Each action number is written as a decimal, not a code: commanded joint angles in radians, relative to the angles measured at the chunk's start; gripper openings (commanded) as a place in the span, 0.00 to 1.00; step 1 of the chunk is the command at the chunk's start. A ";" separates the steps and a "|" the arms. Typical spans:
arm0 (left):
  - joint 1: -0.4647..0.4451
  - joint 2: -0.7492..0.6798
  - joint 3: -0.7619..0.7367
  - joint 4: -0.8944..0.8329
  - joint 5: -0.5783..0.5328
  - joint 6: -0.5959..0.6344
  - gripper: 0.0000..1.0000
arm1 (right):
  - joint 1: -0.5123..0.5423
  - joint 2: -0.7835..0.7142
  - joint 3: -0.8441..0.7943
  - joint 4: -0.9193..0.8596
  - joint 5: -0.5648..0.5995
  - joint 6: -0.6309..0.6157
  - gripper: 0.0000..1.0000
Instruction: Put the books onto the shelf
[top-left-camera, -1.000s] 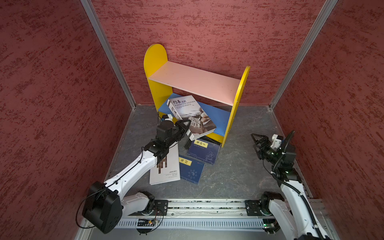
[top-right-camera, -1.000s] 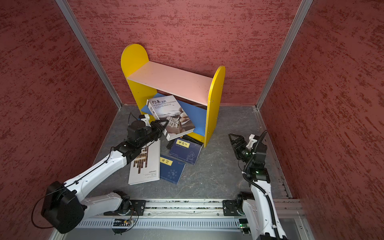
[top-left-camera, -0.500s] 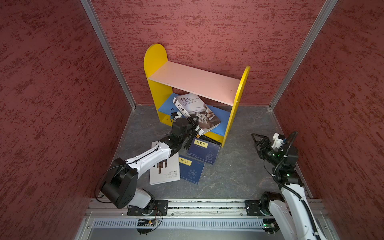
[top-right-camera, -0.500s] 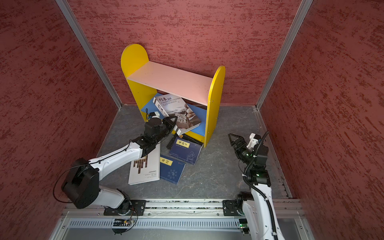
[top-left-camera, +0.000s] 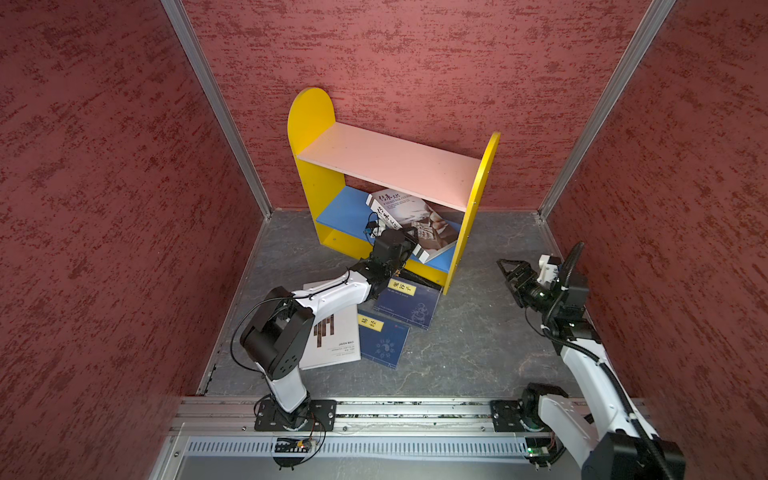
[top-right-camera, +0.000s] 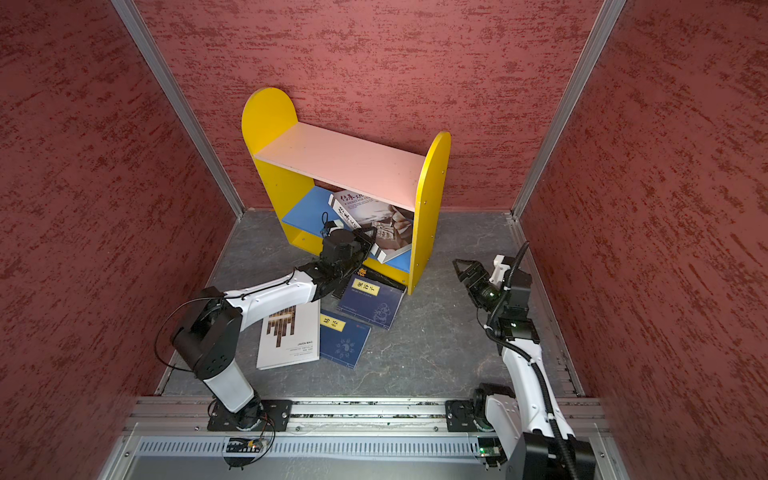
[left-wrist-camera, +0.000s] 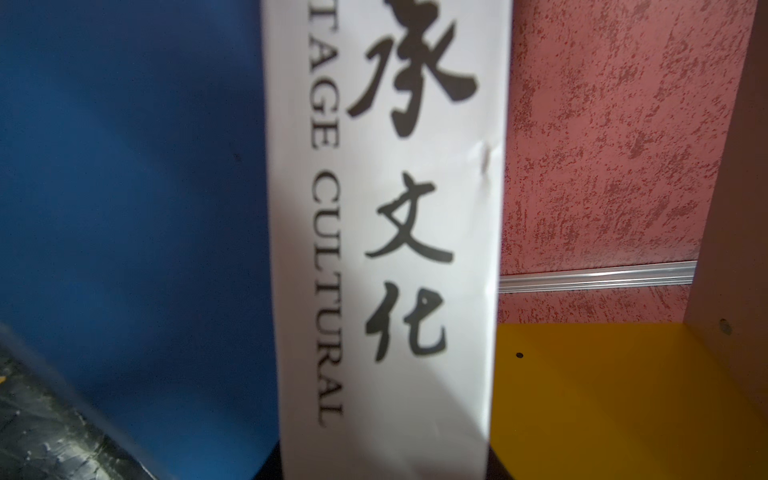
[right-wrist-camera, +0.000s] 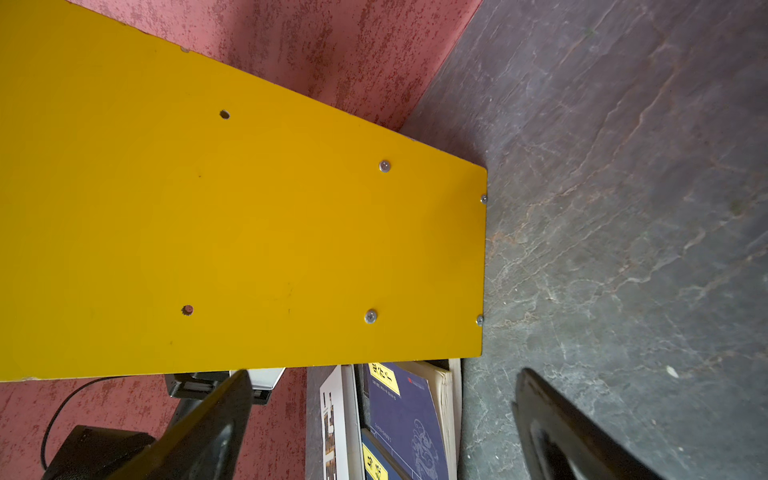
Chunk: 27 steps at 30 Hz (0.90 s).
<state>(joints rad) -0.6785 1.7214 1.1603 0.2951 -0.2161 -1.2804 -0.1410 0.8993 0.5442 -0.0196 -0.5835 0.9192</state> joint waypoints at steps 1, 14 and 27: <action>-0.002 0.010 0.011 -0.039 -0.033 -0.041 0.29 | 0.004 -0.006 0.008 0.025 -0.010 -0.020 0.99; -0.023 0.015 0.014 -0.152 0.041 -0.095 0.60 | 0.005 0.062 0.060 0.000 -0.042 -0.080 0.99; -0.014 0.025 0.171 -0.504 0.156 -0.053 0.99 | 0.004 0.062 0.051 0.009 -0.037 -0.072 0.99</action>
<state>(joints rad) -0.6952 1.7374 1.2846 -0.0269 -0.0914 -1.3701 -0.1410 0.9825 0.5697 -0.0296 -0.6247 0.8524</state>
